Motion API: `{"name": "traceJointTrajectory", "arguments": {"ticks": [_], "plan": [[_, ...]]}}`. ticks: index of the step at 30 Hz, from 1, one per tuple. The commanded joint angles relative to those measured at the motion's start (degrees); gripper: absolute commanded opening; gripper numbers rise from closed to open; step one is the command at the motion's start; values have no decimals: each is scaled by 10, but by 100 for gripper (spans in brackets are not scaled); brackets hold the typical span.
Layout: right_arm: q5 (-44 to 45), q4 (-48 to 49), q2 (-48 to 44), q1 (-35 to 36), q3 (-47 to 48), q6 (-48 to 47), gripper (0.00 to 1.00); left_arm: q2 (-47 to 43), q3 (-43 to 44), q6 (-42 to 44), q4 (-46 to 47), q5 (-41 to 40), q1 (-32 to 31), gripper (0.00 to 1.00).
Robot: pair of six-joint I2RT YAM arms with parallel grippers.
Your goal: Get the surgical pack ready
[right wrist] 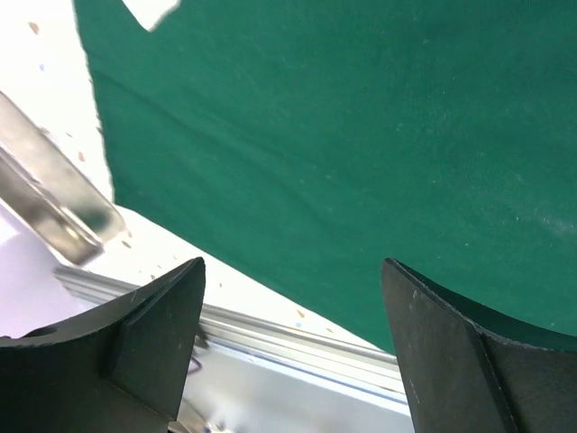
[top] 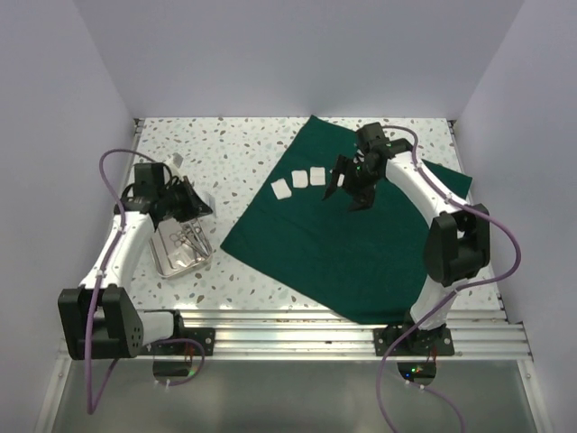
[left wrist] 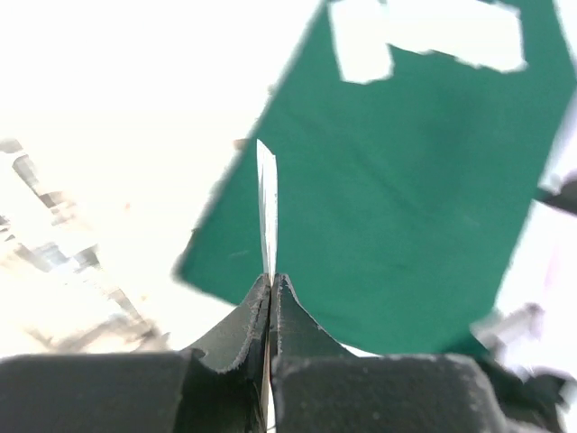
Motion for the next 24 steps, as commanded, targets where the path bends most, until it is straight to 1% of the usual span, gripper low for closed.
{"name": "traceJointTrajectory", "arguments": {"ticks": [1,2,3,4,5,6,9,11,14,16,17,24], "plan": [[-30,-10,18,3,-8,-46,82,-23,1,47,-126,-142,35,0],[-35,-8,20,4,-11,-53,82,-29,7,49,-137,-166,39,0],[-37,-3,21,4,-14,-56,82,-31,10,48,-147,-215,49,0],[-42,1,22,4,-18,-59,82,-30,12,47,-162,-234,56,0],[-46,1,25,4,-19,-66,82,-27,15,45,-171,-270,63,0],[-52,-3,29,4,-19,-69,82,-24,15,42,-175,-277,85,0],[-56,-6,32,4,-18,-83,82,-14,16,48,-178,-303,123,0],[-61,-8,35,4,-17,-93,82,-6,10,58,-174,-305,137,0],[-71,-12,36,3,-18,-100,83,-4,-18,72,-150,-258,189,0],[-78,-9,35,2,-25,-100,83,-2,-40,79,-132,-236,207,0],[-79,-7,34,4,-26,-100,83,2,-43,85,-124,-201,220,0],[-86,1,36,4,-35,-102,83,55,-44,106,-94,-130,246,0]]}}
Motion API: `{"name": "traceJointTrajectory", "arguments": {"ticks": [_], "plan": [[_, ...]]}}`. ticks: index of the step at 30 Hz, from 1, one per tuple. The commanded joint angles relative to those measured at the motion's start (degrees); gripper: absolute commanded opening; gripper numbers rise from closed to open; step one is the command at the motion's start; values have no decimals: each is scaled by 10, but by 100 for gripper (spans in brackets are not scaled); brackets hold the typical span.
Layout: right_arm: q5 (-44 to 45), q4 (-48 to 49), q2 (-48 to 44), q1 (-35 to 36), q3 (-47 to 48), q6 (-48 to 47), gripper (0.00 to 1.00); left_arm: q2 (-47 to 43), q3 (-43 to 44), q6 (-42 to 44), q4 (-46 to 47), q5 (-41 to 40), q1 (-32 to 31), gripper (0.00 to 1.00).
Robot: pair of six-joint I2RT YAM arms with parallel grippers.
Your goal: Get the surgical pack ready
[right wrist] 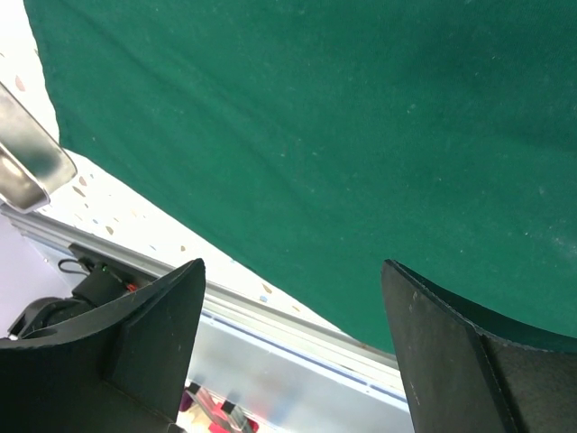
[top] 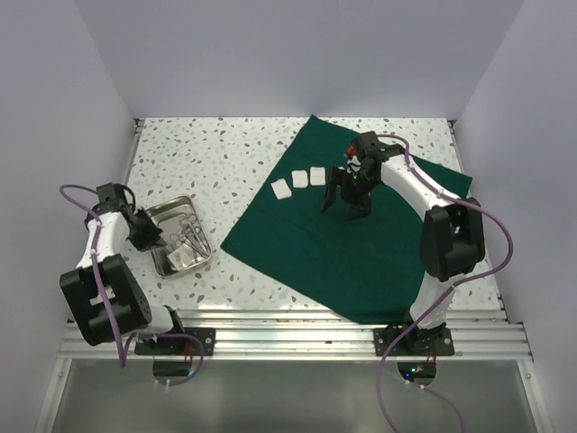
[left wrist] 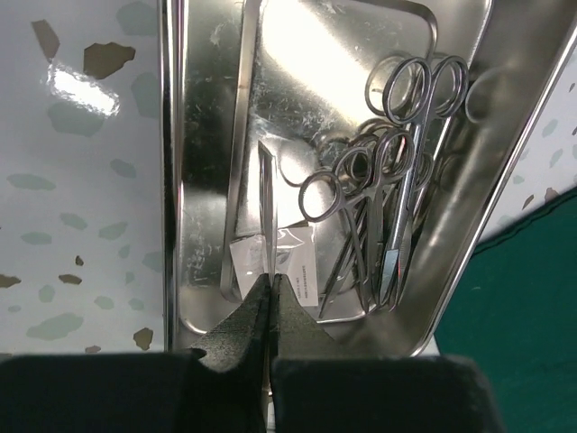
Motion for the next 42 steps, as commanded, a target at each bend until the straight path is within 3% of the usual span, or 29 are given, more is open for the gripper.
{"name": "traceJointTrajectory", "arguments": {"ticks": [1,15,17,18,19,27,33,35,39,42], "plan": [[-23,1,1,0,-1,-9,83,13,-5,28,41,59,19,0],[-17,-3,2,0,3,-12,83,68,-10,34,70,103,33,1],[-16,-4,2,1,2,-13,83,68,-9,30,65,92,34,11],[-14,-3,2,1,2,-13,83,66,-8,29,63,85,34,23],[-14,-2,3,1,2,-13,82,64,-8,27,60,73,34,27],[-9,-2,19,0,16,-10,83,22,-6,-8,19,39,35,43],[18,15,28,6,28,-1,83,-24,-18,-17,23,50,31,45],[32,21,32,6,30,3,83,-28,-2,-15,26,46,16,44],[49,34,40,5,41,6,79,-33,38,-24,41,16,-87,44],[48,40,55,-10,59,9,75,-27,51,-37,72,45,-135,44]]}}
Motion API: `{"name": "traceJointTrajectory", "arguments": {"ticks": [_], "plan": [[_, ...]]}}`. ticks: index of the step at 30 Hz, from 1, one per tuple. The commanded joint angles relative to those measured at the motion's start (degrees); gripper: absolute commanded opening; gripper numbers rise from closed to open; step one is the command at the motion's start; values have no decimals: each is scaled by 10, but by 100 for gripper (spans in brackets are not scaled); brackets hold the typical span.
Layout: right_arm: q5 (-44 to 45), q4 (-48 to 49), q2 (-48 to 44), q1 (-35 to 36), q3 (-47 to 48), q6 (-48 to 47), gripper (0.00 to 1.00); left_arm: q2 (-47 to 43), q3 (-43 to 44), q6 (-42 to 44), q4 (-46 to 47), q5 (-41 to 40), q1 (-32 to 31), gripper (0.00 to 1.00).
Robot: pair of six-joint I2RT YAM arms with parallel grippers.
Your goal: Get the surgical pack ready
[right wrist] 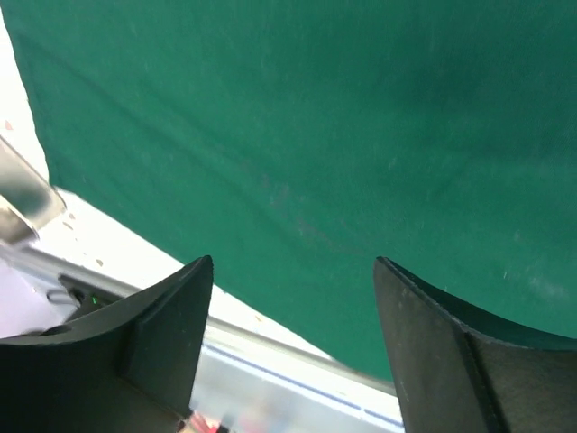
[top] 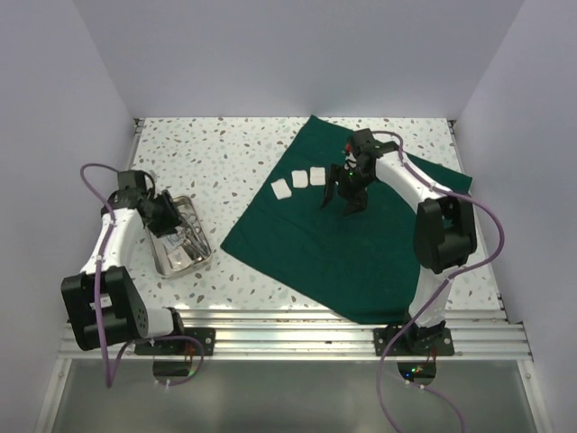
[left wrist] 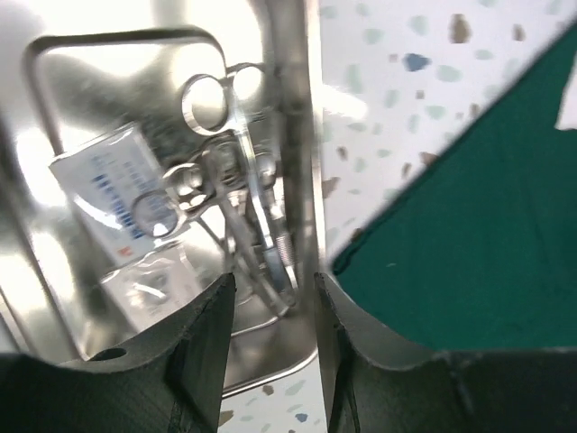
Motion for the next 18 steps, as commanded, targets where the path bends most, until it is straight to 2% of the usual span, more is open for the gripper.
{"name": "traceJointTrajectory", "arguments": {"ticks": [1,8,9,12,18], "plan": [[20,32,16,-24,35,9,73,-3,38,-17,52,26,-52,44],[80,45,77,-67,122,-8,58,42,73,-3,101,100,-124,47],[76,51,88,-82,128,-8,58,47,73,-5,114,130,-129,47],[73,63,128,-107,163,-3,58,83,87,-13,145,172,-143,48],[109,27,209,-120,280,-30,66,157,140,-4,127,182,-181,47]]}}
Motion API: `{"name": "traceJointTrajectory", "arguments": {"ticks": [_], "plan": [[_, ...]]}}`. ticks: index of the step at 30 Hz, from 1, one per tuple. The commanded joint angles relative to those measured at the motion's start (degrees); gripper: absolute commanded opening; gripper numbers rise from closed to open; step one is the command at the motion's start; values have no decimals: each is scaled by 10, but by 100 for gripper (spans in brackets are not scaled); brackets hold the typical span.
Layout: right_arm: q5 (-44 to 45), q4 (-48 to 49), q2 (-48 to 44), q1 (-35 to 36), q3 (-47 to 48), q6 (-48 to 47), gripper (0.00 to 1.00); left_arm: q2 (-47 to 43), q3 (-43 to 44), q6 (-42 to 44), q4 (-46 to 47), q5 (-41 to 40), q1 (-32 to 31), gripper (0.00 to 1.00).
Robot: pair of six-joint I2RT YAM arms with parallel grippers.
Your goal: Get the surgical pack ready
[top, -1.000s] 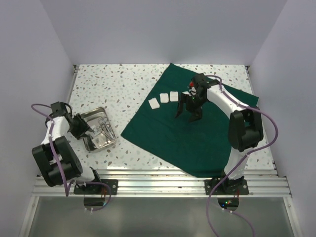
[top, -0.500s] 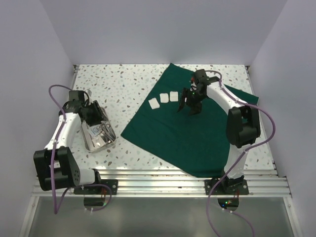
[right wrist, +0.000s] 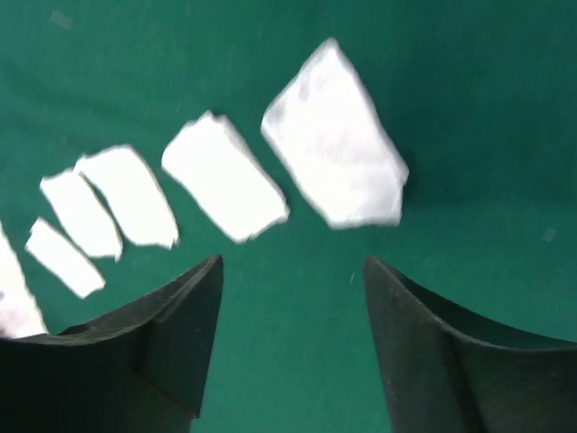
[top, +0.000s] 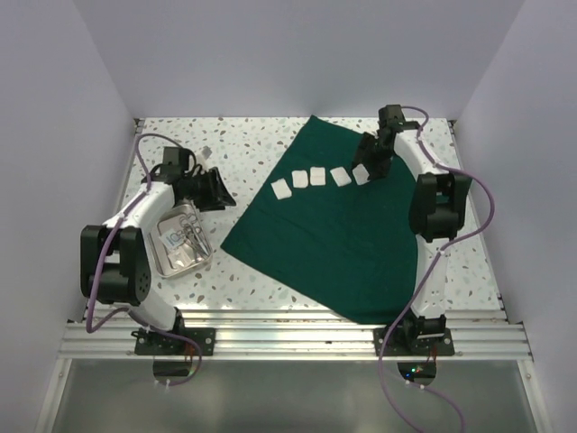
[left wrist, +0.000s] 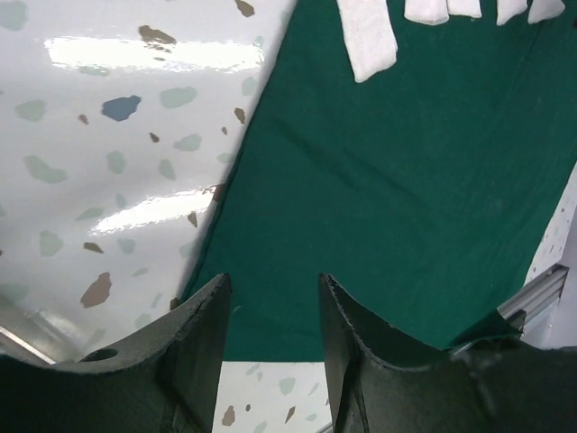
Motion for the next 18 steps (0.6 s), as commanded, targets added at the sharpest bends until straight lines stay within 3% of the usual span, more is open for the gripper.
{"name": "traceJointTrajectory", "arguments": {"ticks": [1,8,18], "plan": [[36,-23,33,4,71,-29,68,19,36,7,17,30,-11,47],[67,-41,65,-6,113,-28,67,70,71,8,10,43,-17,46],[61,-20,61,-12,83,-47,63,104,96,26,-6,51,-19,45]]}}
